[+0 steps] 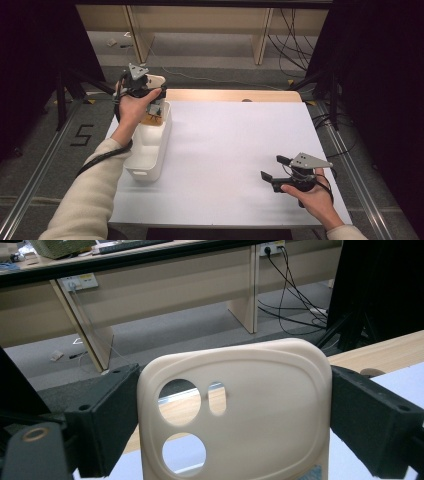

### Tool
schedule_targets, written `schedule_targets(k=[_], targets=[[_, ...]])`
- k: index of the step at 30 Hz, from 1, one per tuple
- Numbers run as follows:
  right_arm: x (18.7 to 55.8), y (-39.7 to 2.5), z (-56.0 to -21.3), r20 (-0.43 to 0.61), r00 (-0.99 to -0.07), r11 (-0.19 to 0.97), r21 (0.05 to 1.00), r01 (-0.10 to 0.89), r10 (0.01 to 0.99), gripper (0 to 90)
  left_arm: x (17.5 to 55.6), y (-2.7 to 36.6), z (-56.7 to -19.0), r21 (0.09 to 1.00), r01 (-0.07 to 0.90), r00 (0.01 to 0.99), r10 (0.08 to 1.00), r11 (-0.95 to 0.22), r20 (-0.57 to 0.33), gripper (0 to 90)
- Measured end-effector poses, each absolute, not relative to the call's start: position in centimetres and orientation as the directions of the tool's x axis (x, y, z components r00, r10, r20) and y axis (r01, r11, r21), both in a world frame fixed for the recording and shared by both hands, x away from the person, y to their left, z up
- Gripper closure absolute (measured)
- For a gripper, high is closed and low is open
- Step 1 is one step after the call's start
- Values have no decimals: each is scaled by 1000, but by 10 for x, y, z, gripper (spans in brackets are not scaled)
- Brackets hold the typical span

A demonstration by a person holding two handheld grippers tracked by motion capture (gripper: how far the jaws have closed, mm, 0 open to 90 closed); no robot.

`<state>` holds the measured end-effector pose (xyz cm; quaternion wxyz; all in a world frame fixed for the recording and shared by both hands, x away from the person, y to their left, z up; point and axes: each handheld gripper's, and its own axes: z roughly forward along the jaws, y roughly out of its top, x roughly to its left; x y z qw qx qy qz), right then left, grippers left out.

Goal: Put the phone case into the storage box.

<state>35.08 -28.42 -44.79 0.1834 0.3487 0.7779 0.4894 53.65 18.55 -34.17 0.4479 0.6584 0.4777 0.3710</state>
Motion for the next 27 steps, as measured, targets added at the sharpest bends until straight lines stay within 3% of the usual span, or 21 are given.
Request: schedule_targets(k=[27], targets=[[351, -284, -448, 57, -691, 279, 888, 364, 720, 156, 541, 187, -350, 939, 313, 269, 961, -143, 57, 111]])
